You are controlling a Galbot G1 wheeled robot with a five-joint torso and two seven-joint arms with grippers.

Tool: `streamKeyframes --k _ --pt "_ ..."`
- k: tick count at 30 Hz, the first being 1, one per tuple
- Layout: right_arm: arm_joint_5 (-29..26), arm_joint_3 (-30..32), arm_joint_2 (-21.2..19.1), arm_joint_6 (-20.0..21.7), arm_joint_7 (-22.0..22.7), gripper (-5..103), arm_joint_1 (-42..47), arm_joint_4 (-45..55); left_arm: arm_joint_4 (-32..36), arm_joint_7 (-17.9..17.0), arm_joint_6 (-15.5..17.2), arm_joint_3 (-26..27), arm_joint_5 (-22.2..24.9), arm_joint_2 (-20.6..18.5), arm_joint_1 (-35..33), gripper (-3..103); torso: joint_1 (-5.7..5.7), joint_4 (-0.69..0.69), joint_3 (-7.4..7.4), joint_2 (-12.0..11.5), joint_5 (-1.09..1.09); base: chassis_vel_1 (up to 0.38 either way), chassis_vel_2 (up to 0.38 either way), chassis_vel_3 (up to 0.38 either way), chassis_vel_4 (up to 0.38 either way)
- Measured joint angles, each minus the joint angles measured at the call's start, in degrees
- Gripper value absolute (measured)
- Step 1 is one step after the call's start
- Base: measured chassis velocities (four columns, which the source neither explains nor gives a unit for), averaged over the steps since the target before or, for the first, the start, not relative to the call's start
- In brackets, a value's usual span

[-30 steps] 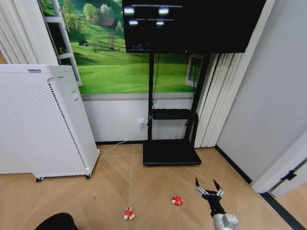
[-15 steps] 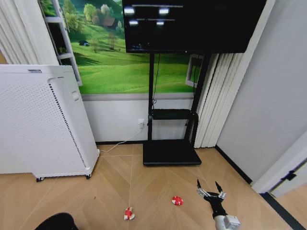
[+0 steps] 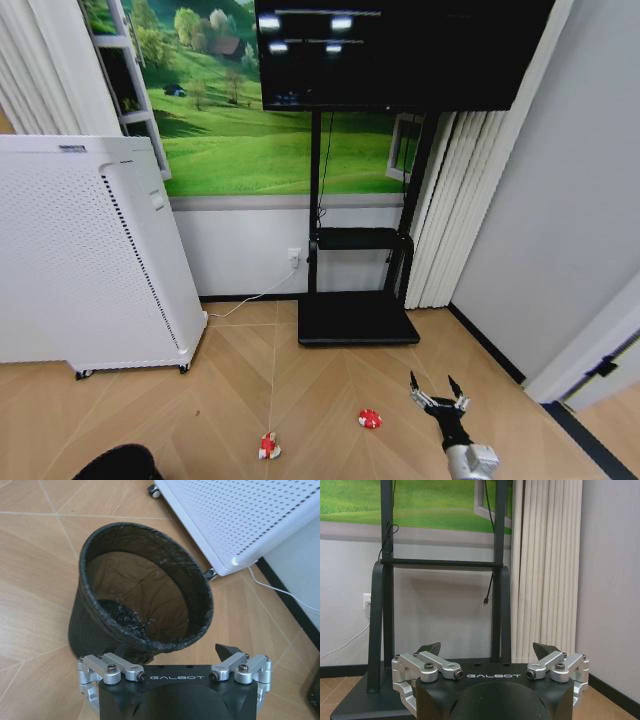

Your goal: Pick up the trash bin and place the garbage on the floor into it.

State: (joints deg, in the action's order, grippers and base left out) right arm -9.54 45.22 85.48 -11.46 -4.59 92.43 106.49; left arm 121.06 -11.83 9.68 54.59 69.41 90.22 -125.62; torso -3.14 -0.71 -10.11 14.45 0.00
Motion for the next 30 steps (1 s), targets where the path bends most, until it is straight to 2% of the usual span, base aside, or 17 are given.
streamKeyframes --k 2,3,4,5,6,7,8,9,10,11,13,14,20,22,26,28,30 --pt "0.0 0.0 0.0 0.0 0.0 100 0.0 0.0 -1.0 -0.9 -0.2 0.4 -5.1 0.0 0.1 98 0.00 0.00 0.00 0.0 -0.01 0.000 0.000 0.000 0.000" --pt "0.0 0.0 0.0 0.0 0.0 100 0.0 0.0 -1.0 -0.9 -0.2 0.4 -5.1 0.0 0.1 98 0.00 0.00 0.00 0.0 -0.01 0.000 0.000 0.000 0.000" --pt "0.0 0.0 0.1 0.0 0.0 100 0.0 0.0 -1.6 0.5 -1.7 0.6 -10.7 0.0 -0.4 98 0.00 0.00 0.00 0.0 0.00 0.000 0.000 0.000 0.000" --pt "0.0 0.0 0.1 0.0 0.0 100 0.0 0.0 -2.7 2.5 -5.1 1.0 -18.9 -0.1 -1.1 98 0.00 0.00 -0.01 0.0 0.00 0.000 0.000 0.000 0.000" --pt "0.0 0.0 0.1 0.0 0.0 100 0.0 0.0 -2.7 2.5 -5.1 1.0 -18.9 -0.1 -1.1 98 0.00 0.00 -0.01 0.0 0.00 0.000 0.000 0.000 0.000" --pt "0.0 0.0 0.1 0.0 0.0 100 0.0 -0.1 -3.6 3.6 -8.0 1.5 -25.1 -0.1 -1.5 98 0.00 0.00 -0.01 0.0 0.00 0.000 0.000 0.000 0.000" --pt "0.0 0.0 0.0 0.0 0.0 100 -0.1 -0.1 -5.2 4.0 -11.9 3.3 -34.4 -0.1 -2.3 98 0.00 0.00 -0.01 0.0 -0.01 0.000 0.000 0.000 0.000" --pt "0.0 0.0 0.0 0.0 0.0 100 -0.1 -0.1 -5.2 4.0 -11.9 3.3 -34.4 -0.1 -2.3 98 0.00 0.00 -0.01 0.0 -0.01 0.000 0.000 0.000 0.000" --pt "0.0 0.1 -0.1 0.1 0.0 100 -0.3 -0.1 -6.1 3.8 -14.0 4.5 -38.1 -0.1 -2.9 101 0.00 0.00 -0.01 0.0 0.00 0.000 0.000 0.000 0.000" --pt "-0.2 0.2 -0.4 0.1 0.1 100 -0.6 -0.3 -7.4 3.2 -16.2 6.5 -40.8 -0.1 -3.7 97 0.00 0.01 -0.01 0.0 0.00 0.000 0.000 0.000 0.000" --pt "-0.2 0.2 -0.5 0.1 0.1 100 -0.7 -0.6 -8.1 3.2 -17.3 7.7 -41.4 -0.2 -3.9 97 0.00 0.01 -0.01 0.0 -0.02 0.000 0.000 0.000 0.000" --pt "-0.3 0.2 -0.6 0.1 0.1 100 -1.0 -1.0 -9.5 3.7 -19.1 9.9 -41.7 -0.4 -4.0 97 0.00 0.00 -0.01 0.0 0.01 0.000 0.000 0.000 0.000" --pt "-0.3 -0.4 -0.6 0.1 0.0 100 -1.2 -1.7 -12.3 5.8 -20.2 14.1 -41.3 -0.8 -2.0 97 0.00 0.01 -0.02 0.0 -0.02 0.000 0.000 0.000 0.000" --pt "-0.5 -0.6 -0.7 0.1 -0.1 100 -1.4 -2.2 -15.1 8.4 -20.2 18.4 -42.9 -1.6 1.4 97 -0.01 0.01 -0.02 0.0 -0.02 0.000 0.000 0.000 0.000" --pt "-0.9 -0.6 -1.0 -0.1 -0.2 100 -1.5 -2.6 -17.6 11.4 -20.5 21.8 -45.3 -2.9 3.8 97 -0.01 0.00 -0.02 0.0 -0.01 0.000 0.000 0.000 0.000" --pt "-1.3 -0.5 -1.2 -0.3 -0.3 100 -1.7 -3.1 -20.4 16.3 -21.6 26.2 -48.3 -4.8 5.8 97 -0.01 0.01 -0.02 0.0 -0.03 0.000 0.000 0.000 0.000" --pt "-1.4 -0.4 -1.3 -0.7 -0.5 100 -1.8 -3.6 -21.3 23.3 -20.9 28.6 -46.1 -7.1 6.8 97 -0.01 0.01 -0.02 0.0 0.02 0.000 0.000 0.000 0.000"
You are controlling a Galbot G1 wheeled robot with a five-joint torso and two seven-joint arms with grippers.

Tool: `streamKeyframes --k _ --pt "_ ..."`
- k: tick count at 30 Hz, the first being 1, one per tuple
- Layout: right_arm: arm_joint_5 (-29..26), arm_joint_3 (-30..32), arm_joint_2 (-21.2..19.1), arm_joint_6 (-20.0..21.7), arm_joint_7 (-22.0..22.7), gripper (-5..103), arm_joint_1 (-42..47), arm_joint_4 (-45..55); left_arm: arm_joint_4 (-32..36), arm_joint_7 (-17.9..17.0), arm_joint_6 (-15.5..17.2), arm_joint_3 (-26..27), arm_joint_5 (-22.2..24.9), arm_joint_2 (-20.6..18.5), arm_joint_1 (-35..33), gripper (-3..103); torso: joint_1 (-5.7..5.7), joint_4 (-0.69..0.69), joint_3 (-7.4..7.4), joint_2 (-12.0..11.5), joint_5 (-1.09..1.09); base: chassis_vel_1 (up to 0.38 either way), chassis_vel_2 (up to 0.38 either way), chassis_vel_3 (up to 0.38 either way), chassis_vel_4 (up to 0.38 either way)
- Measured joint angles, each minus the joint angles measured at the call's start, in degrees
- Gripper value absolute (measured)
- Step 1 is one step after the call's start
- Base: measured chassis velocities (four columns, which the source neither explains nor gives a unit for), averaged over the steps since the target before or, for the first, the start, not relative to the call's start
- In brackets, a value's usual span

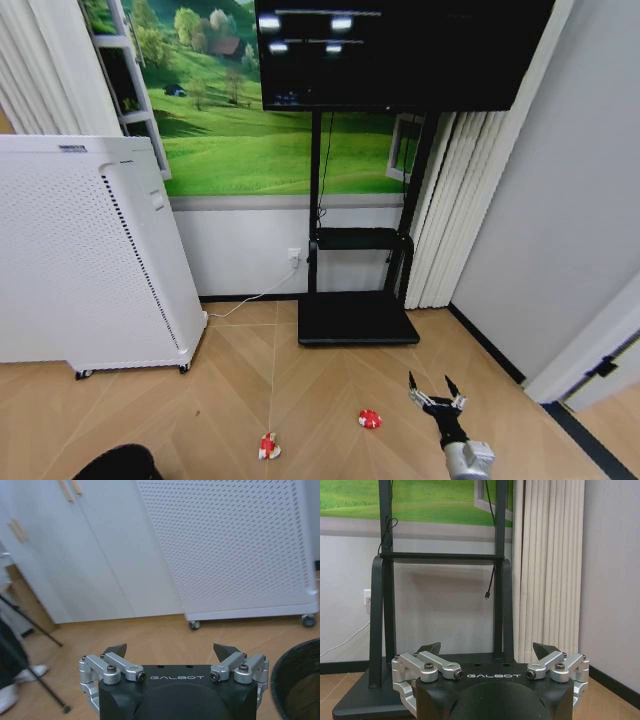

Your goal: Pick up the trash bin and place the garbage on the floor into it.

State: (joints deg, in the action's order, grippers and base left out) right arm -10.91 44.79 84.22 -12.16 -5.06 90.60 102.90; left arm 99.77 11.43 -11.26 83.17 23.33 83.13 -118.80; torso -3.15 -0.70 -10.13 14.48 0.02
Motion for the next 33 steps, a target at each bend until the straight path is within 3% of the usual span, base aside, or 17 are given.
streamKeyframes --k 3,5,6,7,9,12,16,18,22,27,33 --pt "0.0 0.0 0.0 -0.1 0.0 100 0.0 -0.1 0.0 2.6 1.4 0.2 1.9 -0.8 0.4 97 0.00 0.00 0.00 0.0 -0.01 0.000 0.000 0.000 0.000" --pt "0.0 -0.1 0.3 -0.4 -0.1 100 0.3 -0.1 -0.1 7.4 6.0 -0.5 6.8 -1.8 1.9 96 0.00 -0.02 0.00 0.0 -0.02 0.000 0.000 0.000 0.000" --pt "0.0 -0.1 0.3 -0.4 -0.1 100 0.5 -0.1 0.0 7.9 8.4 -1.4 9.4 -1.9 2.3 96 0.00 -0.01 0.00 0.0 -0.02 0.000 0.000 0.000 0.000" --pt "0.0 -0.1 0.3 -0.4 -0.1 100 0.5 -0.1 0.0 7.9 8.4 -1.4 9.4 -1.9 2.3 96 0.00 -0.01 0.00 0.0 -0.02 0.000 0.000 0.000 0.000" --pt "-0.1 0.2 0.3 -0.6 -0.1 100 0.8 -0.1 1.3 8.2 15.1 -4.2 16.2 -1.4 2.5 94 0.00 -0.02 0.00 0.0 -0.04 0.000 0.000 0.000 0.000" --pt "-0.8 0.9 -0.1 -0.7 -0.1 100 0.9 -0.2 1.5 9.0 16.8 -5.9 18.5 -0.4 2.4 93 0.00 0.00 0.00 0.0 -0.02 0.000 0.000 0.000 0.000" --pt "-1.1 1.1 -0.3 -0.7 -0.1 100 0.8 -0.5 0.8 9.9 16.6 -5.8 17.9 -0.4 2.5 92 0.00 0.00 0.00 0.0 -0.02 0.000 0.000 0.000 0.000" --pt "-1.1 1.1 -0.3 -0.7 -0.1 100 0.7 -0.5 -0.3 11.4 16.5 -3.8 12.7 -0.9 2.8 90 0.00 0.00 -0.01 0.0 -0.02 0.000 0.000 0.000 0.000" --pt "-1.0 0.8 -0.2 -0.7 -0.1 100 0.6 -0.6 -0.8 12.6 19.4 -0.8 7.9 -1.5 2.8 85 0.00 0.00 0.00 0.0 -0.01 0.000 0.000 0.000 0.000" --pt "-0.8 0.6 -0.1 -0.7 -0.1 100 0.6 -1.1 -0.9 12.2 21.4 -0.5 7.7 -1.5 3.5 80 0.00 0.00 0.00 0.0 -0.02 0.000 0.000 0.000 0.000" --pt "-0.8 0.6 -0.6 -0.7 -0.1 100 0.7 -1.2 -1.0 11.5 23.9 -2.2 8.4 -2.1 5.9 81 0.00 -0.01 -0.01 0.0 -0.01 0.000 0.000 0.000 0.000"
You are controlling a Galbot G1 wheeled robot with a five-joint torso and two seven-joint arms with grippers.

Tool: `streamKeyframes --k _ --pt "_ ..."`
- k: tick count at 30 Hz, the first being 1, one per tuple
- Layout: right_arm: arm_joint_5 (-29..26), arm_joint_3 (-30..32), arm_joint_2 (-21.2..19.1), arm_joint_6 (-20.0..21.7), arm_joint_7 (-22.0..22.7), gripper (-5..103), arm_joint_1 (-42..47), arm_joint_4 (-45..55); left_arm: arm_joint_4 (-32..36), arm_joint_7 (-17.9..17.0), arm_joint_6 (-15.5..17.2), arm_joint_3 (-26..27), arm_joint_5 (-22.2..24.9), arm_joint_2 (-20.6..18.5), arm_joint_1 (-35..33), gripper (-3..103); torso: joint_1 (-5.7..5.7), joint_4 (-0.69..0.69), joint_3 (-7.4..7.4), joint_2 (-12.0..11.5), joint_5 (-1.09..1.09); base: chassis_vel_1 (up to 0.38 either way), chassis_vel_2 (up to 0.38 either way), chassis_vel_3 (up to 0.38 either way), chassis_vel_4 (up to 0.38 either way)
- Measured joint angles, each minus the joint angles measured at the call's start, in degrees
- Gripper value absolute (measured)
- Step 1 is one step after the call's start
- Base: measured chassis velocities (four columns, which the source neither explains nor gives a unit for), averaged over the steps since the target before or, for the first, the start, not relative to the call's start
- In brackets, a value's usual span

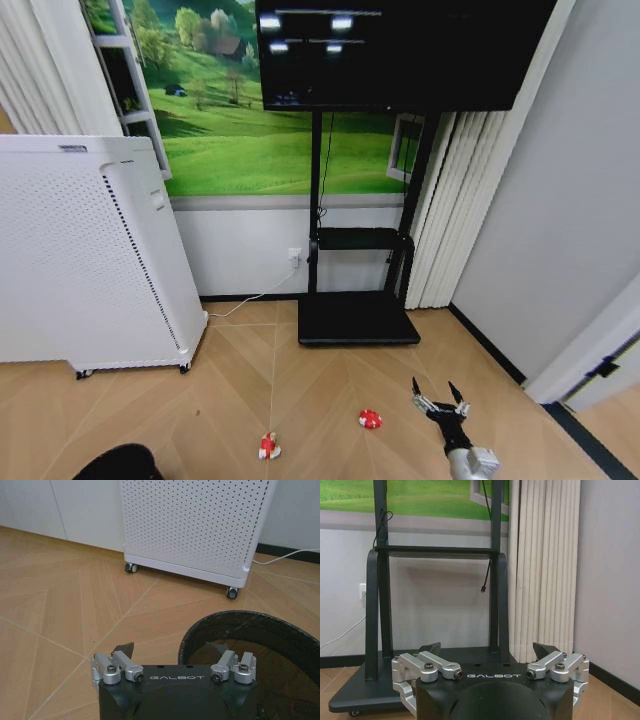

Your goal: Pick up the trash bin and place the garbage on the floor into it.

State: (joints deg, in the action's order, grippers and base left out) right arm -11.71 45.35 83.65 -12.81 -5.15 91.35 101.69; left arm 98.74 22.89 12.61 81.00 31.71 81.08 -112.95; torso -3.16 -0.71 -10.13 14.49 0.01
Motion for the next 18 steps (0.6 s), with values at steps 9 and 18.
streamKeyframes --k 9,18 --pt "0.0 0.1 -0.4 0.2 0.2 100 -0.3 0.1 -0.4 -2.2 5.7 -3.2 2.1 -0.2 2.1 83 0.00 0.00 0.00 0.0 -0.01 0.000 0.000 0.000 0.000" --pt "0.0 0.3 -0.2 0.2 0.3 100 -0.1 0.0 -2.6 -4.2 8.0 -5.6 7.2 -0.4 2.0 96 0.00 0.01 0.00 0.0 0.00 0.000 0.000 0.000 0.000"
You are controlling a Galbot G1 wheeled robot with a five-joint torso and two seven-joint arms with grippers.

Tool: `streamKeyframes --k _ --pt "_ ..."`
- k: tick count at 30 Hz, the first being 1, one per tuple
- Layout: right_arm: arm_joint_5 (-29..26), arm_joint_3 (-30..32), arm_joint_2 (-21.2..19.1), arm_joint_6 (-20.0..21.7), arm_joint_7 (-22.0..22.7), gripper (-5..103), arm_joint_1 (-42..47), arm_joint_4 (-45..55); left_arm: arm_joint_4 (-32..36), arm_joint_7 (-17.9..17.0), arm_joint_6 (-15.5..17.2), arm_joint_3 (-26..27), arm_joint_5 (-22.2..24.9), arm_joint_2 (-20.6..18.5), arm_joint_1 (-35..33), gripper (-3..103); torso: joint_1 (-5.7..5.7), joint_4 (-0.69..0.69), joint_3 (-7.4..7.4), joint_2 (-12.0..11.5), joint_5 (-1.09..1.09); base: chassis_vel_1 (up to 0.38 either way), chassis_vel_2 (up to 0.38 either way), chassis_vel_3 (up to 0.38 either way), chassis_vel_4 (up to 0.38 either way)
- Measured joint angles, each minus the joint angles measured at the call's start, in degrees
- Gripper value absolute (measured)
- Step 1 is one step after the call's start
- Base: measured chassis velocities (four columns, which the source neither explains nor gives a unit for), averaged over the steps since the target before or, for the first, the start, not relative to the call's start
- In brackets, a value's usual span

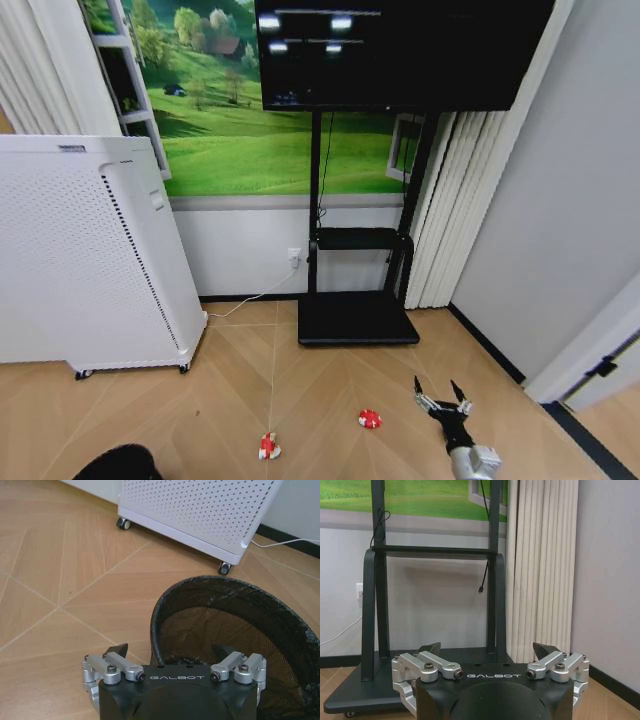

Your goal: Pick up the trash bin and place the garbage on the floor into it.

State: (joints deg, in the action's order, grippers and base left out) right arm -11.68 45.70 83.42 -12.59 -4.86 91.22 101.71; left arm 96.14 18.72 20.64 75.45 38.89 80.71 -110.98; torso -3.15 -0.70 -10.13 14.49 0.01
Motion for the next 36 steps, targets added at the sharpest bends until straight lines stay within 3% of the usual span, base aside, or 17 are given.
streamKeyframes --k 9,11,13,14,15,20,22,24,26,27,29,30,36 --pt "0.2 -0.2 0.0 0.1 0.0 100 0.7 0.3 -2.7 -4.1 2.1 -3.0 3.9 -0.8 2.7 90 0.00 -0.01 0.00 0.0 -0.02 0.000 0.000 0.000 0.000" --pt "0.2 -0.2 -0.1 0.1 0.0 100 0.9 0.3 -3.4 -6.0 3.1 -3.8 5.1 -1.3 3.8 80 0.00 -0.01 0.00 0.0 0.00 0.000 0.000 0.000 0.000" --pt "0.2 -0.1 -0.1 0.1 0.0 100 0.9 0.3 -3.5 -6.7 3.5 -4.0 5.5 -1.5 4.2 80 0.00 -0.01 0.00 0.0 -0.01 0.000 0.000 0.000 0.000" --pt "0.1 0.0 -0.1 0.1 0.0 100 1.0 0.4 -3.8 -7.3 3.7 -4.3 5.9 -1.7 4.6 69 0.00 -0.01 0.00 0.0 0.00 0.000 0.000 0.000 0.000" --pt "0.1 0.0 -0.1 0.1 0.0 100 1.0 0.4 -3.8 -7.3 3.7 -4.3 5.9 -1.7 4.6 69 0.00 -0.01 0.00 0.0 0.00 0.000 0.000 0.000 0.000" --pt "0.1 0.2 0.1 0.1 0.0 100 1.1 0.4 -4.4 -7.5 3.6 -4.8 6.0 -1.8 4.9 47 0.00 -0.01 0.00 0.0 0.01 0.000 0.000 0.000 0.000" --pt "0.1 0.3 0.1 0.1 0.0 100 1.1 0.4 -4.4 -7.4 3.5 -4.8 6.0 -1.8 4.9 47 0.00 -0.01 0.00 0.0 0.00 0.000 0.000 0.000 0.000" --pt "0.1 0.2 0.1 0.1 0.0 100 1.1 0.4 -4.6 -7.4 3.3 -4.8 6.2 -1.8 4.9 31 0.00 -0.01 0.00 0.0 -0.01 0.000 0.000 0.000 0.000" --pt "0.1 0.2 0.2 0.1 0.0 100 1.1 0.4 -4.7 -7.4 3.2 -4.8 6.4 -1.9 4.8 31 0.00 0.00 0.00 0.0 -0.02 0.000 0.000 0.000 0.000" --pt "0.1 0.1 0.1 0.1 0.0 100 1.1 0.4 -4.8 -7.3 3.2 -4.8 6.6 -1.9 4.8 20 0.00 -0.01 0.00 0.0 -0.02 0.000 0.000 0.000 0.000" --pt "0.1 0.1 0.1 0.1 0.0 100 1.1 0.4 -4.8 -7.3 3.0 -4.8 6.8 -1.9 4.8 20 0.00 -0.01 0.00 0.0 -0.02 0.000 0.000 0.000 0.000" --pt "0.1 0.0 0.1 0.1 0.0 100 1.1 0.4 -4.9 -7.1 2.9 -4.8 6.9 -1.9 4.7 10 0.00 -0.01 0.00 0.0 -0.02 0.000 0.000 0.000 0.000" --pt "0.1 -0.1 0.1 0.1 0.1 100 1.0 0.3 -4.9 -6.2 1.7 -4.6 6.9 -1.9 4.6 4 0.00 0.00 0.00 0.0 -0.03 0.000 0.000 0.000 0.000"
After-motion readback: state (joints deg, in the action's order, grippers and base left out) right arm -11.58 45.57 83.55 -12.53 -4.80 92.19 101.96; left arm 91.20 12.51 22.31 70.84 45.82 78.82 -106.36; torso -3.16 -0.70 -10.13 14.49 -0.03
